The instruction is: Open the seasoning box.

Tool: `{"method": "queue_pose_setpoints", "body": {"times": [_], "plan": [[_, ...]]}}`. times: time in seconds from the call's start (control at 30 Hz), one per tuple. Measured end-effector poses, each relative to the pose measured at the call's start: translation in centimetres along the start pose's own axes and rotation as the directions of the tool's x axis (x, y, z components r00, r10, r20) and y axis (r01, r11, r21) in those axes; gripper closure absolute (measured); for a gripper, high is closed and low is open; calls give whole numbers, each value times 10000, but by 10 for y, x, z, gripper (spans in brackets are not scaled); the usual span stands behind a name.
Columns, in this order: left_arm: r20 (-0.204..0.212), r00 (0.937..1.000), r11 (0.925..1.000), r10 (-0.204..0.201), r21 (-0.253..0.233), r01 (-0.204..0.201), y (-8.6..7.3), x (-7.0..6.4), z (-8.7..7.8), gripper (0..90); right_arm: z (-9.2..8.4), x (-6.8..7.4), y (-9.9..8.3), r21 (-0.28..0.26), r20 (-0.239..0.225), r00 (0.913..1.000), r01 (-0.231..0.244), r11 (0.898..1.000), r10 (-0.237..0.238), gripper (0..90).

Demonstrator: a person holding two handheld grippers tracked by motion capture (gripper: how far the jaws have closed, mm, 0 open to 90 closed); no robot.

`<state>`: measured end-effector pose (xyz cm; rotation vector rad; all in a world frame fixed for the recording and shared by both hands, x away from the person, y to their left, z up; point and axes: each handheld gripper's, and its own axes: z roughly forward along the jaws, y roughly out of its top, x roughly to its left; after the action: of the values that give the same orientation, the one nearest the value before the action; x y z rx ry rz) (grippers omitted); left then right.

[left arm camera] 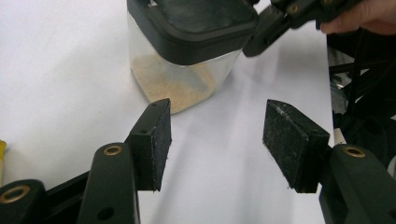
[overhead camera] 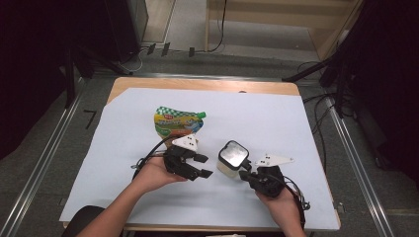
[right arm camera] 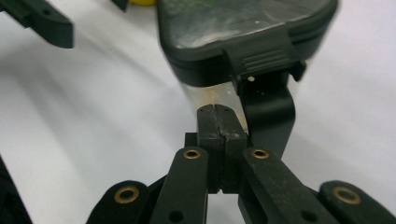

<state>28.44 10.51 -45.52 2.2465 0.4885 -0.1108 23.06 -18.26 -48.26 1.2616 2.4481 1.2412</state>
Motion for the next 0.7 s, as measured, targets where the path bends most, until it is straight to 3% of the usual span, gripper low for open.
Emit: {"method": "queue_pose_setpoints", "body": {"times": [0.4,0.7], "plan": [[82,9999,9999,131,27,-131,2,-2,4,422,-5,-30,1,88,379,9981,-488,9988,485,900],[105,9998,9996,194,-185,-192,7,-1,10,406,-6,-43,3,115,586,9962,-658,9978,651,900]]}}
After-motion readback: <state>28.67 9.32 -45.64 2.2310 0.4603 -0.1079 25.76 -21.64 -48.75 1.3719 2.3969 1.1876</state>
